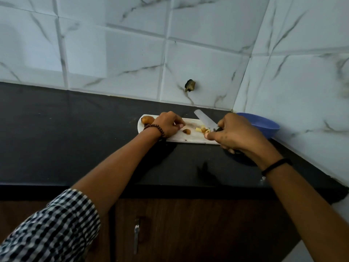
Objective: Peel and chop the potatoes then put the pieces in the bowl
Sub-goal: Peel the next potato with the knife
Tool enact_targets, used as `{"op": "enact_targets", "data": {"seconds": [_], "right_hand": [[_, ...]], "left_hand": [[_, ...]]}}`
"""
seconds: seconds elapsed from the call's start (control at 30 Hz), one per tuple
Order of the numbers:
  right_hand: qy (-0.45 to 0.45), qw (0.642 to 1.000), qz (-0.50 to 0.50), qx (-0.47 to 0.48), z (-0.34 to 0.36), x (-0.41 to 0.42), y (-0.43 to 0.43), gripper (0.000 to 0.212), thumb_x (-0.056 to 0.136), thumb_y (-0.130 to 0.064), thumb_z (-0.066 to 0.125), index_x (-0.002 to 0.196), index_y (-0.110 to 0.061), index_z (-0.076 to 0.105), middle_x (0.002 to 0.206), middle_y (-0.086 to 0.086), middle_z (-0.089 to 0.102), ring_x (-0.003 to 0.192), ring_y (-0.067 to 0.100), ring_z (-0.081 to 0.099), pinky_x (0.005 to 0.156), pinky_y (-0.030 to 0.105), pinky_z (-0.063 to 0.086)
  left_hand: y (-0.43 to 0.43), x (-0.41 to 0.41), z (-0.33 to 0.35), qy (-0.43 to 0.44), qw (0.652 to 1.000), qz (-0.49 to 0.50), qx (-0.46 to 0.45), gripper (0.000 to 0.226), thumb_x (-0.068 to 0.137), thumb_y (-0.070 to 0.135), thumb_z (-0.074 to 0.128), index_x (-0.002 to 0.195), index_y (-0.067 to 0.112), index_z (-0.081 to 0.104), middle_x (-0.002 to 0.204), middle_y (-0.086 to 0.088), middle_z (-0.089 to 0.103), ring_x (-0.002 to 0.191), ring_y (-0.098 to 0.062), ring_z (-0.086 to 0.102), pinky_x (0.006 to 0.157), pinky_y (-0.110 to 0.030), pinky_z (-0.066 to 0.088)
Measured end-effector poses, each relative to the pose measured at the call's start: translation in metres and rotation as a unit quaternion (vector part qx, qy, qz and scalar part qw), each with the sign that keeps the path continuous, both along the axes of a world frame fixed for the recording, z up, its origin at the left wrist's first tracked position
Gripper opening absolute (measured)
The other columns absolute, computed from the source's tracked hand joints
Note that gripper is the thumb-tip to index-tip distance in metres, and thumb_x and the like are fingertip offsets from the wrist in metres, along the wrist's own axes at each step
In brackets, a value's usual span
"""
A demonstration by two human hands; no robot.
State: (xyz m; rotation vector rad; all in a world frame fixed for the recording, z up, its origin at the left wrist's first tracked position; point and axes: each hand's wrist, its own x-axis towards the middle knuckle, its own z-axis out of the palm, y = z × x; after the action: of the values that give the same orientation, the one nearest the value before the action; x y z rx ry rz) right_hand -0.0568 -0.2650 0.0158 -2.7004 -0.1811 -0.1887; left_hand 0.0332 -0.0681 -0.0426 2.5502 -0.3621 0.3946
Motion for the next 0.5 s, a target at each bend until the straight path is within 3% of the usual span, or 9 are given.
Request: {"op": "enact_targets", "data": {"seconds": [0.1,0.17,0.33,0.5], "right_hand": [[-0.016,0.996,-0.006,0.086,-0.018,0.026,0.011,0.019,0.086,-0.023,0.076,0.094,-0.01,0.063,0.07,0.01,0.071,0.036,0.012,0.052,0.036,0.022,0.039],[-0.032,0.993,-0.009,0.11,-0.03,0.042,0.02,0.021,0.082,-0.019,0.078,0.094,-0.011,0.063,0.078,0.01,0.072,0.041,0.015,0.056,0.035,0.021,0.04],[-0.068,0.989,-0.034,0.13,-0.046,0.069,0.039,0.027,0.074,-0.021,0.08,0.095,-0.012,0.064,0.092,0.011,0.069,0.077,0.029,0.07,0.061,0.044,0.061],[-0.075,0.989,-0.02,0.128,-0.048,0.084,0.039,0.031,0.071,-0.023,0.082,0.093,-0.012,0.062,0.093,0.011,0.067,0.08,0.029,0.07,0.069,0.048,0.061]], "left_hand": [[-0.004,-0.001,0.002,0.0,0.999,-0.043,0.033,0.028,0.093,0.014,0.057,0.119,0.02,0.068,0.119,-0.001,0.065,0.105,-0.015,0.06,0.092,-0.021,0.04],[-0.007,-0.002,0.003,-0.002,0.996,-0.064,0.059,0.033,0.092,0.009,0.056,0.121,0.019,0.067,0.118,-0.002,0.065,0.104,-0.016,0.06,0.092,-0.019,0.039],[-0.005,0.004,0.005,0.0,0.994,-0.079,0.078,0.029,0.092,0.011,0.057,0.115,0.021,0.071,0.115,-0.002,0.065,0.101,-0.017,0.061,0.093,-0.024,0.042],[-0.003,0.009,0.007,0.025,0.994,-0.081,0.064,0.026,0.093,0.018,0.059,0.116,0.024,0.068,0.116,0.003,0.065,0.092,-0.006,0.053,0.087,-0.02,0.039]]}}
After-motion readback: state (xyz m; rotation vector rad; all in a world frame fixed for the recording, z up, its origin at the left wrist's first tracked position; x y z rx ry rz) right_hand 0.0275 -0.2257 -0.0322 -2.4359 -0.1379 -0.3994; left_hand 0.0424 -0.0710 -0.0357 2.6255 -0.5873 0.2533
